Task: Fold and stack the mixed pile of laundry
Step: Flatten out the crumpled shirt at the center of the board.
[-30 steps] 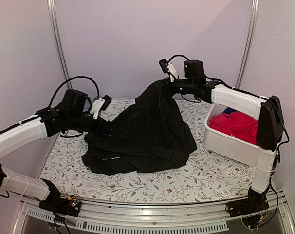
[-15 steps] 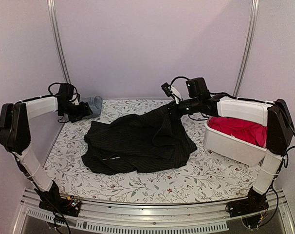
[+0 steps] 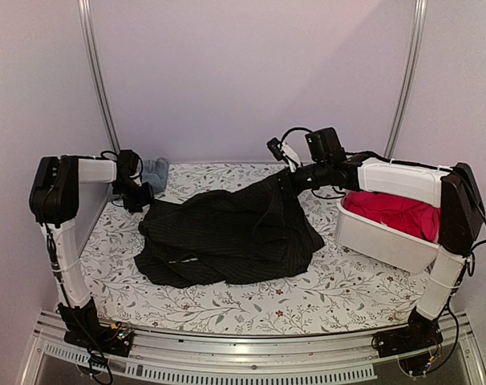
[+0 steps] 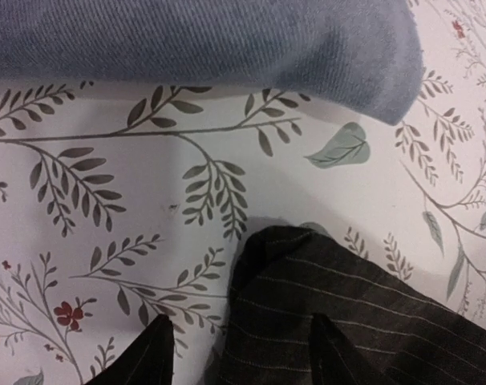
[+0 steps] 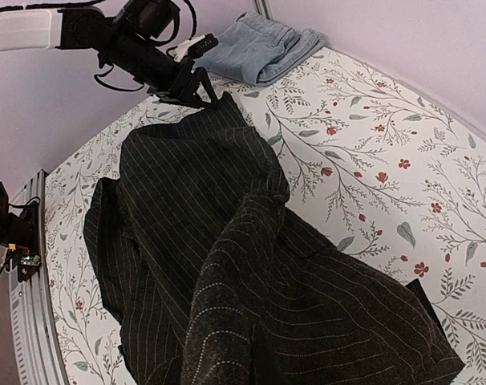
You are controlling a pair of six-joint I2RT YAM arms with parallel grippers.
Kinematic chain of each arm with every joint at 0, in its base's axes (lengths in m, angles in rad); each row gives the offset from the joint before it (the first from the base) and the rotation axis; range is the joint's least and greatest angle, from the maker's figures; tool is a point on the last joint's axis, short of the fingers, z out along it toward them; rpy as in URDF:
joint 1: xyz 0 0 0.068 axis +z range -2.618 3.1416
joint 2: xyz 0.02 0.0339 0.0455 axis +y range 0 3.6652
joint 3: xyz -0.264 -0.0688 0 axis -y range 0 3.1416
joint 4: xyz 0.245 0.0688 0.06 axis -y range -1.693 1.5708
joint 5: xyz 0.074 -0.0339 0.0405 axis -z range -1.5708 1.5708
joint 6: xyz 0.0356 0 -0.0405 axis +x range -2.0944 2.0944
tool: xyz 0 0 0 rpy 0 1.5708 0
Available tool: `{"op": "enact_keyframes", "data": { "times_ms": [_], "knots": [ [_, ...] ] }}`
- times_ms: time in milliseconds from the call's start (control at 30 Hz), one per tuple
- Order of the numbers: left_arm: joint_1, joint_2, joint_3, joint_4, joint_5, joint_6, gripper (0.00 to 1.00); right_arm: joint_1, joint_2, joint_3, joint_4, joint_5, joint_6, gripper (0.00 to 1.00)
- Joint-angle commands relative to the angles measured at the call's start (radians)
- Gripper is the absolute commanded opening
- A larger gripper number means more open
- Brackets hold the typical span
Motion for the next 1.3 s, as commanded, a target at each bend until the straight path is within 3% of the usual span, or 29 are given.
{"op": "enact_keyframes", "data": {
  "times_ms": [0, 100, 333, 433, 567, 667, 733, 1100, 1267],
  "knots": [
    [-0.02, 0.06, 0.043, -0.022, -0.034, 0.023, 0.57, -0.002, 0.027, 0.052, -0.027, 0.022, -0.01, 0.0],
    [-0.047, 0.105, 0.089, -0.043, -0.052, 0.057, 0.56, -0.011, 0.037, 0.062, -0.034, 0.027, -0.012, 0.0],
    [-0.094, 0.229, 0.215, -0.153, -0.091, 0.138, 0.45, -0.025, 0.048, 0.072, -0.048, 0.046, -0.016, 0.0],
    [-0.097, 0.247, 0.221, -0.167, -0.091, 0.161, 0.3, -0.029, 0.045, 0.074, -0.053, 0.053, -0.018, 0.0],
    [-0.09, 0.194, 0.191, -0.109, -0.012, 0.186, 0.0, -0.03, 0.04, 0.103, -0.078, 0.087, -0.022, 0.0],
    [-0.059, 0.028, 0.109, 0.046, 0.146, 0.135, 0.0, -0.03, 0.033, 0.175, -0.122, 0.105, -0.022, 0.0],
    [-0.042, -0.072, 0.128, 0.077, 0.167, 0.097, 0.0, -0.029, 0.024, 0.234, -0.152, 0.118, -0.026, 0.0],
    [-0.014, -0.304, 0.572, -0.036, 0.186, 0.057, 0.0, -0.029, -0.107, 0.48, -0.175, 0.288, -0.095, 0.0],
    [-0.014, -0.384, 0.69, -0.037, 0.225, 0.059, 0.0, -0.029, -0.161, 0.573, -0.131, 0.295, -0.119, 0.0]
  ]
}}
